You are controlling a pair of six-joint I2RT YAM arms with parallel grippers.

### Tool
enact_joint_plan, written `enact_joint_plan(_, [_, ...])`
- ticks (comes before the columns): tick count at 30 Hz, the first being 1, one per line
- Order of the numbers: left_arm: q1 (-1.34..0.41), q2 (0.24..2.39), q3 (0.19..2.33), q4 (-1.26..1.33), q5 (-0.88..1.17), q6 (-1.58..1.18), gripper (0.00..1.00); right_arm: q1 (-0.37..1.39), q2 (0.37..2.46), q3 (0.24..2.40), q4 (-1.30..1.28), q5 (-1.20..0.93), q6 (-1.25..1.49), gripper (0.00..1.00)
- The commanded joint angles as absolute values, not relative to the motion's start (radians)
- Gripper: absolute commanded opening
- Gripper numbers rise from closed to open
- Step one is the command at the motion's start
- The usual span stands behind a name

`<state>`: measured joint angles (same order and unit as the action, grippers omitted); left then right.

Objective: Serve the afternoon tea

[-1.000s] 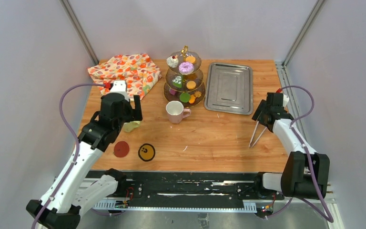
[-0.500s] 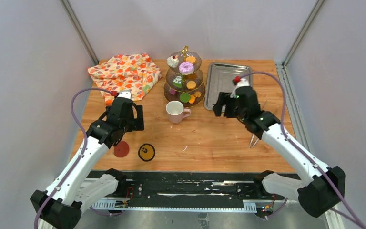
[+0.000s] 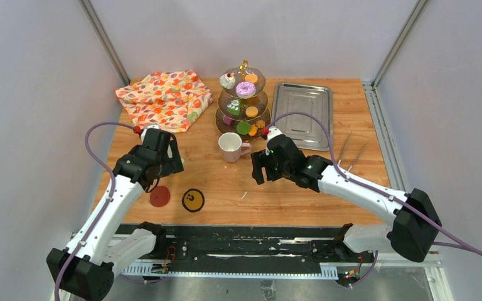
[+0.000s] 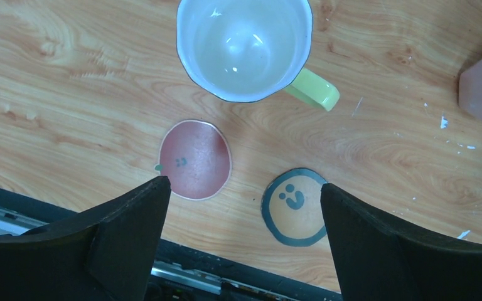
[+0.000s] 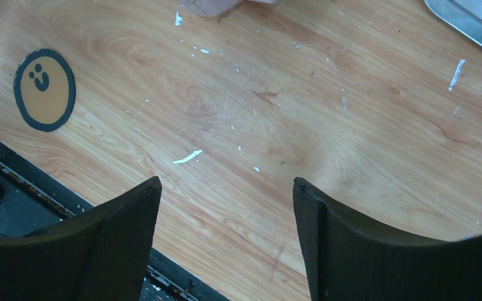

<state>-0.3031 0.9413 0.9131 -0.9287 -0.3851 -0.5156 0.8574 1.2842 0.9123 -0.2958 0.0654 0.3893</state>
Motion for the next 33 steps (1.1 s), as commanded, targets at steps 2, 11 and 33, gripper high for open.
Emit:
enact_joint_plan(2, [-0.334, 0.948, 0.880, -0.942, -0.411, -0.713, 0.92, 0.866, 1.294, 0.920, -0.289, 0.111, 0.341, 0.76])
enact_joint_plan(11, [-0.510, 1.068, 0.815, -0.856, -0.586, -1.148, 0.95, 0.864, 1.292, 0.908, -0.293, 0.104, 0.312, 0.77])
enact_joint_plan(33, [-0.513, 1.495, 0.983, -0.828, -0.842, -1.473, 0.82, 0.865, 1.260, 0.878, -0.342, 0.082, 0.300, 0.78])
